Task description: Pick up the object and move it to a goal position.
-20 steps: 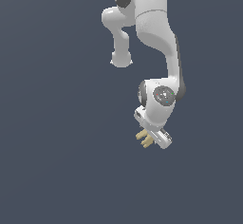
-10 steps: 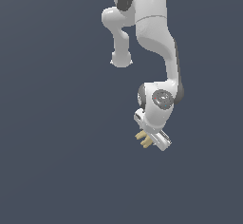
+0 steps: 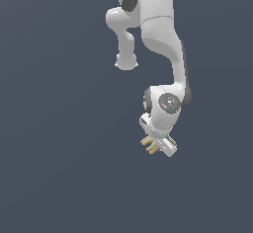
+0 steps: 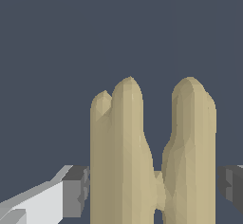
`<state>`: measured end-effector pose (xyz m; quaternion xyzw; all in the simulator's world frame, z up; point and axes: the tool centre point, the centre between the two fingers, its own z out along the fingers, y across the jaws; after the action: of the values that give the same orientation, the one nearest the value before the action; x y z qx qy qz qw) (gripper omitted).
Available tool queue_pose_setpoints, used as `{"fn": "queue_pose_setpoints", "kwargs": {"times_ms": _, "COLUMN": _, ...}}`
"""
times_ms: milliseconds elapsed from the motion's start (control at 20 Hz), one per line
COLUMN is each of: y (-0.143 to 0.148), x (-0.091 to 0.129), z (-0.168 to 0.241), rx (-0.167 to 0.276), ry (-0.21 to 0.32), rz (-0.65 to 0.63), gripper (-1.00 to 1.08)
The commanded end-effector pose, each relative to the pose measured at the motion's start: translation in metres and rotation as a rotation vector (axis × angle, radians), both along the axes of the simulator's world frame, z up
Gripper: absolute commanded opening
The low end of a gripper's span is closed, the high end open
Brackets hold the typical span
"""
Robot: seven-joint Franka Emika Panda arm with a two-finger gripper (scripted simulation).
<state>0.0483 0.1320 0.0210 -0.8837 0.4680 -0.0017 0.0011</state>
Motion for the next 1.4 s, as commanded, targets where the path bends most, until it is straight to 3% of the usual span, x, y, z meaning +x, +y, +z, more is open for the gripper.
{"fn": "queue_pose_setpoints", "kwargs": {"times_ms": 0, "y": -0.001, "x": -0.001, "z": 0.001, "rx": 0.000, "ry": 0.001, "rz": 0.000, "gripper": -1.00}}
{"fn": "queue_pose_setpoints", "kwargs": {"times_ms": 600, "y": -0.049, "x": -0.016, "z": 0.040, "rx": 0.001, "ry": 0.001, "rz": 0.000, "gripper": -1.00}}
{"fn": "queue_pose_setpoints", "kwargs": {"times_ms": 1350, "y": -0.190, "x": -0.059, "z": 0.154, "rx": 0.003, "ry": 0.003, "rz": 0.000, "gripper": -1.00}}
